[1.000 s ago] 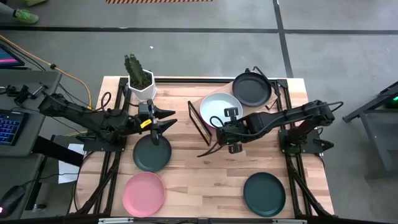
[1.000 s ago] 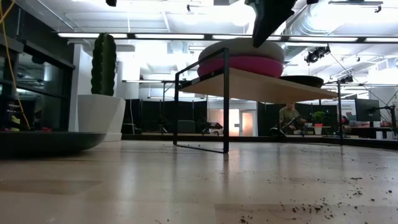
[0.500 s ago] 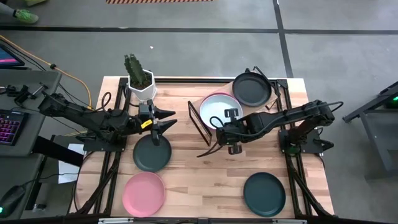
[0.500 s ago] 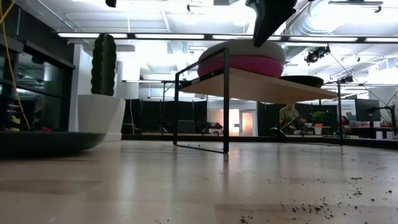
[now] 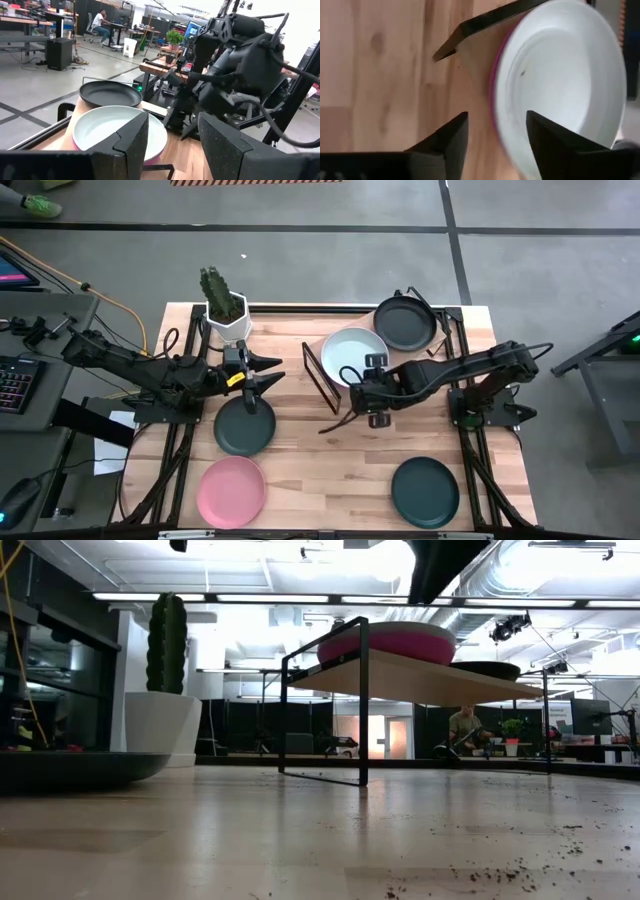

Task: Place and stack plates onto a shelf
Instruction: Stack the left black plate on top of the gray plate on the shelf

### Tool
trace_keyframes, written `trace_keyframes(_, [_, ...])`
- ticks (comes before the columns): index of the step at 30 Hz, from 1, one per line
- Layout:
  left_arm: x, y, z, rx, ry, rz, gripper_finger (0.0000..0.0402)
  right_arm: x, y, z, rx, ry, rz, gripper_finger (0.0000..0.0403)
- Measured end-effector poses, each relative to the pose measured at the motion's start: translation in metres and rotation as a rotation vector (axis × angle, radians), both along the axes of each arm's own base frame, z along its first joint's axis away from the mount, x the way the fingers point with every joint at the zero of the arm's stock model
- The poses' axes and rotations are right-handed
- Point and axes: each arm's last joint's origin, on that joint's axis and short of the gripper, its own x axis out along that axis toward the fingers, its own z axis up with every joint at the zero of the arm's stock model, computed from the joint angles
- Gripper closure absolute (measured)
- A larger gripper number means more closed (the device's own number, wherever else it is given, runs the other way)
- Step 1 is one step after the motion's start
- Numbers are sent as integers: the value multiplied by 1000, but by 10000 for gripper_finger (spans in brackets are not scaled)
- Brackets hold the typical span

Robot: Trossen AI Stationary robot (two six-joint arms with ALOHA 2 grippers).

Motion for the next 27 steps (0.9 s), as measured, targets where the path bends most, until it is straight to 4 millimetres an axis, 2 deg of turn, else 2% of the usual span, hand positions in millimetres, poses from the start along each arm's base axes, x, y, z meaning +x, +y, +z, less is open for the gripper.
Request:
trace_keyframes(4, [0, 0, 0, 1, 3, 0, 238, -23, 4, 11, 46, -1, -61, 209])
trace_keyframes(7, [0, 0, -1, 2, 6, 0, 238, -51, 6, 18, 84, -46, -137, 208])
trace_keyframes(11, [0, 0, -1, 2, 6, 0, 238, -91, 11, 18, 170, -207, -272, 208])
trace_keyframes(14, [0, 0, -1, 2, 6, 0, 238, -109, 15, 10, 306, -392, -370, 208])
trace_keyframes(17, [0, 0, -1, 2, 5, -1, 238, -114, 21, 2, 455, -604, -398, 208])
trace_keyframes(21, [0, 0, -1, 1, 4, -4, 238, -102, 29, -6, 599, -872, -330, 208])
trace_keyframes(24, [0, 0, 0, 1, 3, -4, 238, -92, 31, -5, 620, -1032, -229, 208])
trace_keyframes(27, [0, 0, 0, 0, 1, -4, 238, -88, 31, 1, 565, -1116, -138, 208])
